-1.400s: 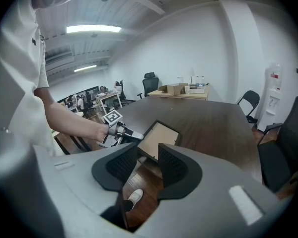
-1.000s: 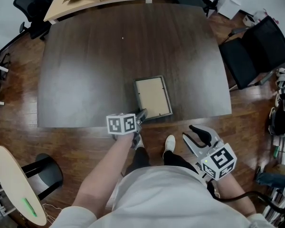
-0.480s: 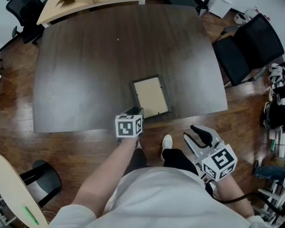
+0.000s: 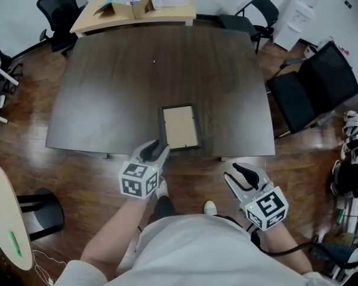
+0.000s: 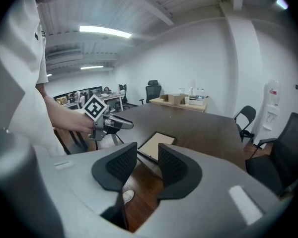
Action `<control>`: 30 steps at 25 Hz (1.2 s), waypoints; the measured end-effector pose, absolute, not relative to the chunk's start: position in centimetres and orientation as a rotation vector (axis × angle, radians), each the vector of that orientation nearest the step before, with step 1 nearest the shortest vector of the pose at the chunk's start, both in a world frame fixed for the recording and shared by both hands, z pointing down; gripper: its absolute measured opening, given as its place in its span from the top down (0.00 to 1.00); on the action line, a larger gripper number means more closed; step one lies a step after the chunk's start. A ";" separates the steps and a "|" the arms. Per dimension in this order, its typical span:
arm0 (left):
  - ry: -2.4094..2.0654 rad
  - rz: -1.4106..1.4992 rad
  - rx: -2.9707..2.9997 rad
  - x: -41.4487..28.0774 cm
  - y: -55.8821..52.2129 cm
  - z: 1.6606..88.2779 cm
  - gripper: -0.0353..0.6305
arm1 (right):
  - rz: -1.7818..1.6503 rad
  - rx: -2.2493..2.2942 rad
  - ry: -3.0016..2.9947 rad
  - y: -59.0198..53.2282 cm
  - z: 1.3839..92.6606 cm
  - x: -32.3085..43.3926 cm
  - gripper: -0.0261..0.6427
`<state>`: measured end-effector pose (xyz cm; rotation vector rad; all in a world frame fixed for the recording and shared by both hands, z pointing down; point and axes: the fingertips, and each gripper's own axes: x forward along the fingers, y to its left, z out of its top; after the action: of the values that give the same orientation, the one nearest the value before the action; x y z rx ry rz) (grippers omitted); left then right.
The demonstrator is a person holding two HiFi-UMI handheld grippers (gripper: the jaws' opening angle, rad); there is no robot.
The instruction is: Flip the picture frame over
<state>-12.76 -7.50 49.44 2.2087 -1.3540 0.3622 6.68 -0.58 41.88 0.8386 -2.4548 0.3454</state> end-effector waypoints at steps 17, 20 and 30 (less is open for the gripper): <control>-1.605 0.106 2.214 0.0 12.9 38.6 0.77 | 0.168 0.350 -2.659 7.6 38.9 12.5 0.76; -1.609 0.085 2.229 -1.3 14.1 37.6 0.77 | 0.163 0.364 -2.673 9.2 38.5 11.4 0.76; -1.531 0.085 2.338 -0.9 13.0 36.7 0.77 | 0.102 0.409 -2.696 9.8 37.4 10.8 0.76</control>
<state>-0.87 13.04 36.73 2.3377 -1.5308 0.0854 10.78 9.77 37.40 0.4094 -2.6961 0.1015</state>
